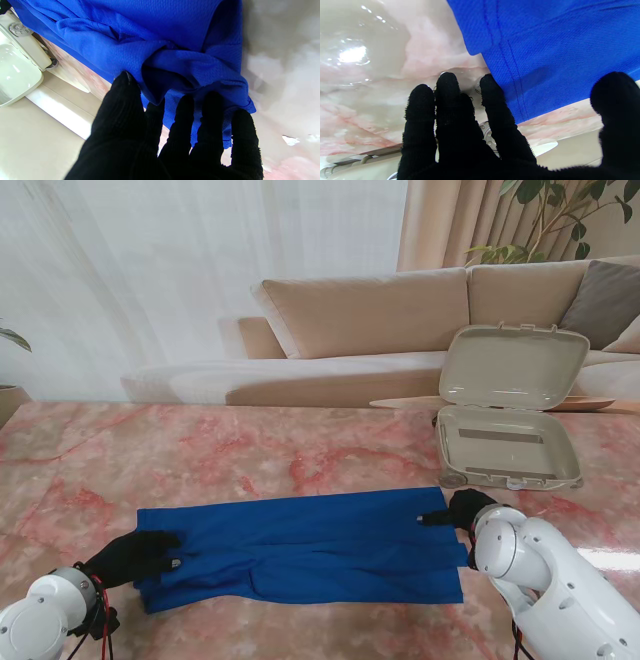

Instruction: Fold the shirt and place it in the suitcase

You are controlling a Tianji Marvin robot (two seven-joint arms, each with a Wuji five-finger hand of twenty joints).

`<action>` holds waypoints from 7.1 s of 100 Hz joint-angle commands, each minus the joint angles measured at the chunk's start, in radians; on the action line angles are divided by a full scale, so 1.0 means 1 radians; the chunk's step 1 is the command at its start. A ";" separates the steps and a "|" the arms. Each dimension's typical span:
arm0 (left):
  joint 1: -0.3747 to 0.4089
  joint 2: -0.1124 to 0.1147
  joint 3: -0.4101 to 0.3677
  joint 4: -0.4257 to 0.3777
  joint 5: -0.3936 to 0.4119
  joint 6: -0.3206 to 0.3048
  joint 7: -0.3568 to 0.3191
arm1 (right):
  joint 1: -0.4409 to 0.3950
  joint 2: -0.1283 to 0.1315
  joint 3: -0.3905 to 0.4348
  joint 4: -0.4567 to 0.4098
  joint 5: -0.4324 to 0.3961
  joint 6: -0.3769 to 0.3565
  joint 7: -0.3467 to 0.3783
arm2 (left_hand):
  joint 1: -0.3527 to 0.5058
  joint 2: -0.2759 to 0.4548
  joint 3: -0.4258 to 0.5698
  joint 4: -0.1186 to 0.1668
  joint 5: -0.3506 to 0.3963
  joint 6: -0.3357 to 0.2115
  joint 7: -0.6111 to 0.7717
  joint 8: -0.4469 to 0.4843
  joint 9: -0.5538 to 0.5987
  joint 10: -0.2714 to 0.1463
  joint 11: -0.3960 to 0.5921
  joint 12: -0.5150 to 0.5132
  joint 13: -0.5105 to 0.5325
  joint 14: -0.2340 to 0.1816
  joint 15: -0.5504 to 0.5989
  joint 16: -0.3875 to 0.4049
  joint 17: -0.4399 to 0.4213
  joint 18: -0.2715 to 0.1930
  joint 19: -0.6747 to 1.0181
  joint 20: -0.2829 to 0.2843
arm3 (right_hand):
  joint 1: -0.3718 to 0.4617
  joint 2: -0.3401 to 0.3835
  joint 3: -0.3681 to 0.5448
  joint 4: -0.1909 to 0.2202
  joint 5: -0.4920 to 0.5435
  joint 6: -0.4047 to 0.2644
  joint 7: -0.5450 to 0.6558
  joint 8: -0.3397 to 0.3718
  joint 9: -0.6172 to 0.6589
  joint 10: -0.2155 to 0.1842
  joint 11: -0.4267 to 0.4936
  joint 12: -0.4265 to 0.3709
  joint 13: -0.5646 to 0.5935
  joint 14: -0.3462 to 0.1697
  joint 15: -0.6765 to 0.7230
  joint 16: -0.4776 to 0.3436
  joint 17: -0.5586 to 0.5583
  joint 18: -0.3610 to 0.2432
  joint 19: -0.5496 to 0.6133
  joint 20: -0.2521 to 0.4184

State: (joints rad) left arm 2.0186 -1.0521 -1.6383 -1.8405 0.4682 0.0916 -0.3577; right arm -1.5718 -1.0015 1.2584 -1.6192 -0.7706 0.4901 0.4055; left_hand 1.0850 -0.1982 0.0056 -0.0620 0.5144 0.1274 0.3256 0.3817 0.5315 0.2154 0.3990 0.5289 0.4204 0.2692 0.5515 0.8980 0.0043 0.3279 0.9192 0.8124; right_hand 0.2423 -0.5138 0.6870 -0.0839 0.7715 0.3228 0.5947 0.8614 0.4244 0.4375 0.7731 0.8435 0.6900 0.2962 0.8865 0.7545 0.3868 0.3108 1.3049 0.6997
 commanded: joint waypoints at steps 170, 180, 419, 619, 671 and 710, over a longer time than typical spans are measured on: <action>-0.002 -0.007 0.047 0.066 -0.030 -0.010 0.024 | 0.027 -0.047 -0.016 0.103 0.400 -0.001 -0.008 | 0.010 0.012 -0.021 0.025 0.010 0.016 0.020 0.002 -0.004 0.000 0.003 0.003 0.004 0.054 -0.047 -0.063 -0.008 0.016 -0.018 -0.005 | 0.533 -0.552 0.541 0.231 0.175 -0.207 0.690 -0.181 0.737 -0.196 0.145 0.014 0.619 -0.159 0.253 -0.037 0.612 0.013 0.296 -0.100; -0.001 -0.008 0.048 0.066 -0.033 -0.006 0.026 | 0.021 -0.047 -0.011 0.090 0.400 0.003 -0.008 | 0.010 0.012 -0.020 0.025 0.009 0.016 0.020 0.001 -0.004 -0.002 0.004 0.003 0.004 0.053 -0.047 -0.063 -0.008 0.016 -0.018 -0.006 | 0.538 -0.566 0.557 0.242 0.179 -0.200 0.691 -0.167 0.744 -0.194 0.149 0.021 0.619 -0.166 0.273 -0.030 0.627 0.014 0.300 -0.101; -0.076 0.012 0.161 0.130 -0.163 -0.113 -0.061 | 0.042 -0.188 0.008 -0.239 0.800 0.086 -0.387 | 0.027 0.023 -0.019 0.027 0.007 0.019 0.021 -0.001 0.010 0.004 0.013 0.007 0.019 0.058 -0.030 -0.056 0.005 0.017 0.014 -0.001 | 0.567 -0.693 0.688 0.415 0.222 -0.111 0.728 -0.050 0.835 -0.141 0.249 0.027 0.614 -0.222 0.580 -0.016 0.765 -0.038 0.500 -0.068; -0.174 -0.001 0.242 0.185 -0.202 -0.120 -0.006 | 0.187 -0.253 -0.392 -0.029 1.062 -0.168 -0.399 | 0.035 0.031 -0.018 0.028 0.007 0.021 0.032 -0.001 0.008 0.001 0.020 0.007 0.016 0.057 -0.025 -0.057 0.003 0.015 0.018 -0.003 | 0.564 -0.654 0.647 0.427 0.202 -0.117 0.719 -0.047 0.807 -0.143 0.247 0.035 0.616 -0.204 0.545 -0.022 0.755 0.007 0.456 -0.101; -0.162 -0.014 0.228 0.176 -0.207 -0.123 0.046 | 0.231 -0.275 -0.483 0.050 1.106 -0.203 -0.369 | 0.034 0.038 -0.018 0.029 0.010 0.022 0.032 -0.002 0.009 0.003 0.020 0.007 0.016 0.059 -0.024 -0.057 0.006 0.015 0.021 -0.002 | 0.554 -0.645 0.635 0.385 0.199 -0.133 0.713 -0.065 0.798 -0.148 0.238 0.026 0.616 -0.177 0.513 -0.022 0.747 0.036 0.430 -0.126; -0.129 -0.022 0.201 0.147 -0.217 -0.127 0.077 | 0.279 -0.313 -0.532 0.132 1.114 -0.203 -0.405 | 0.035 0.038 -0.018 0.029 0.015 0.023 0.035 -0.002 0.012 0.002 0.021 0.007 0.019 0.058 -0.023 -0.057 0.010 0.014 0.026 -0.002 | 0.549 -0.616 0.619 0.327 0.186 -0.150 0.702 -0.085 0.779 -0.151 0.217 0.024 0.616 -0.147 0.459 -0.006 0.706 0.064 0.405 -0.142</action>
State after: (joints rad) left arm 1.8718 -1.0719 -1.4376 -1.7002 0.2525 -0.0426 -0.2851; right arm -1.2932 -1.3007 0.7280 -1.4990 0.3365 0.2794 -0.0028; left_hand 1.0867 -0.1982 0.0056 -0.0620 0.5178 0.1361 0.3453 0.3817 0.5367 0.2207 0.4061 0.5298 0.4384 0.2338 0.6024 0.8837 0.0186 0.2650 1.0417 0.8796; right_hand 0.7557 -1.1589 1.2740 0.2647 0.9475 0.1786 1.2705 0.7933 1.1700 0.2236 0.9468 0.8652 1.3261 0.1821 1.3615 0.7296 1.0858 0.3496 1.6958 0.5751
